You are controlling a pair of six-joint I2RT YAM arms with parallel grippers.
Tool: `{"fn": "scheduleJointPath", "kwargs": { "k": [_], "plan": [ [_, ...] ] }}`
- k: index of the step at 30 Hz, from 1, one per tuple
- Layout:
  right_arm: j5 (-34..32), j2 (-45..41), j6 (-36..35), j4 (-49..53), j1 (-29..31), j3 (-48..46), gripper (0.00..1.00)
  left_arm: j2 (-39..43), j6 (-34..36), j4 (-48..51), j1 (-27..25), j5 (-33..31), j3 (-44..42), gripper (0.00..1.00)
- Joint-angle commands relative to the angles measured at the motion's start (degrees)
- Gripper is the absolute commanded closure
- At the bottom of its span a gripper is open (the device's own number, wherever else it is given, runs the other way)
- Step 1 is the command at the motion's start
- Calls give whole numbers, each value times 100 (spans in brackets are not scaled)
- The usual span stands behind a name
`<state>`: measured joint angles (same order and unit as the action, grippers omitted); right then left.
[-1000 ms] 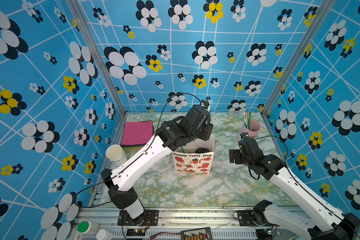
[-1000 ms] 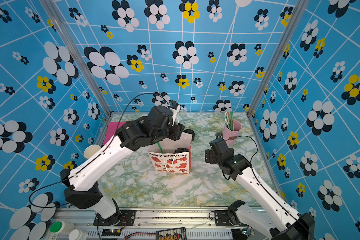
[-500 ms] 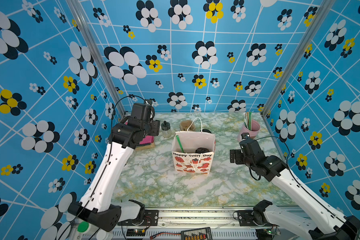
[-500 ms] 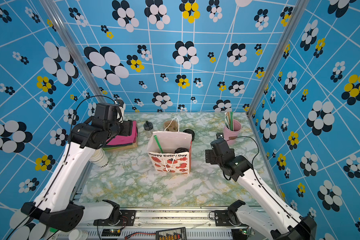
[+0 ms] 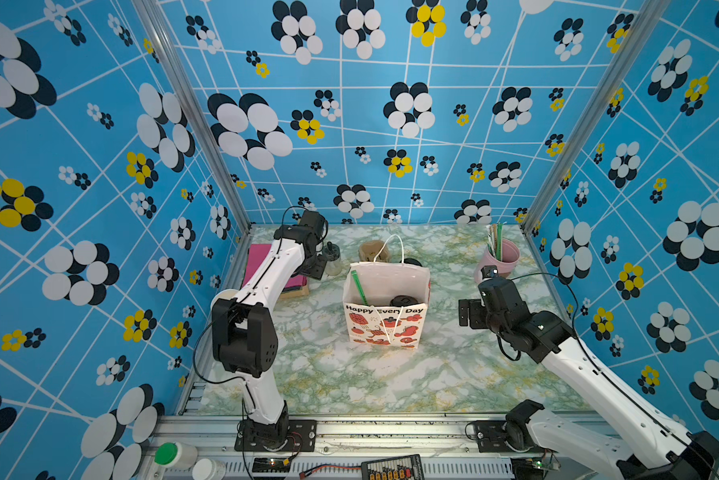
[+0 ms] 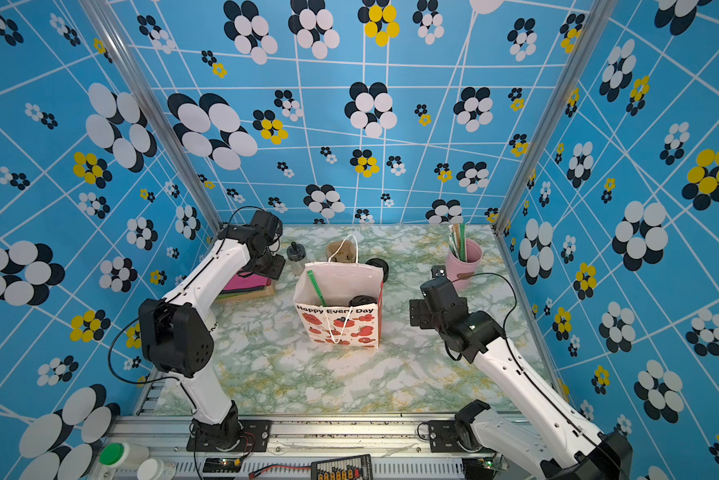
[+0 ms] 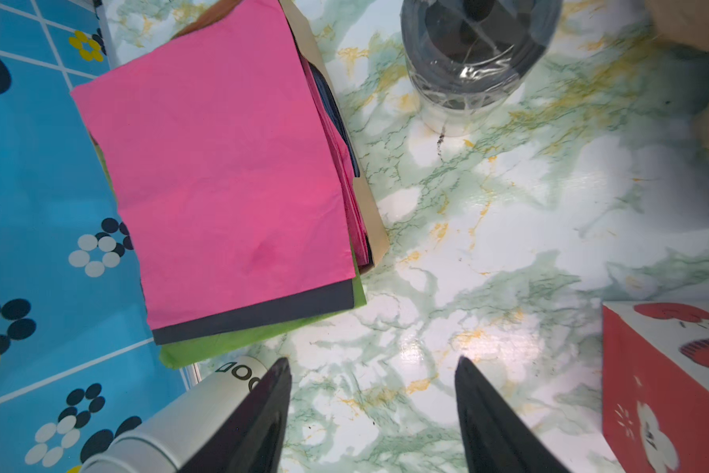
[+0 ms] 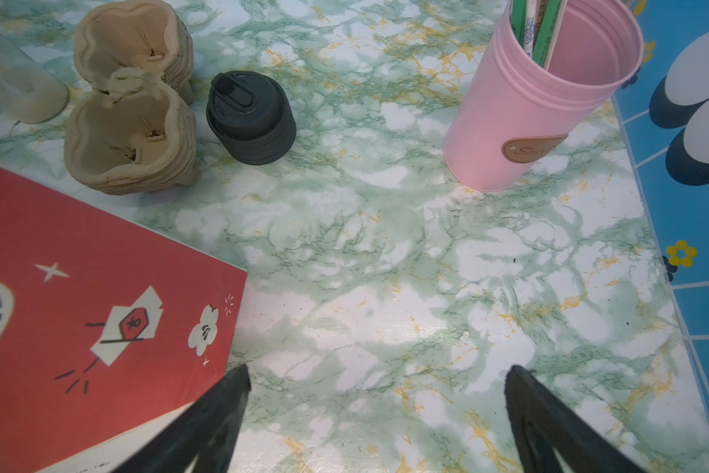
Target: Pack the takeout coffee
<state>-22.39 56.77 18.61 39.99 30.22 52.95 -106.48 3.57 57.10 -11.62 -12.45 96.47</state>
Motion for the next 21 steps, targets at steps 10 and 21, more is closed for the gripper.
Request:
{"fn": "scheduleJointPath", "kwargs": {
  "k": [10, 21],
  "plan": [
    [13, -61, -95, 2, -38, -122, 1, -979, 293, -375, 283, -550, 302, 47],
    [120, -52, -78, 9, -42, -171, 1, -1130, 363, -500, 441, -591, 134, 54]
  ]
}}
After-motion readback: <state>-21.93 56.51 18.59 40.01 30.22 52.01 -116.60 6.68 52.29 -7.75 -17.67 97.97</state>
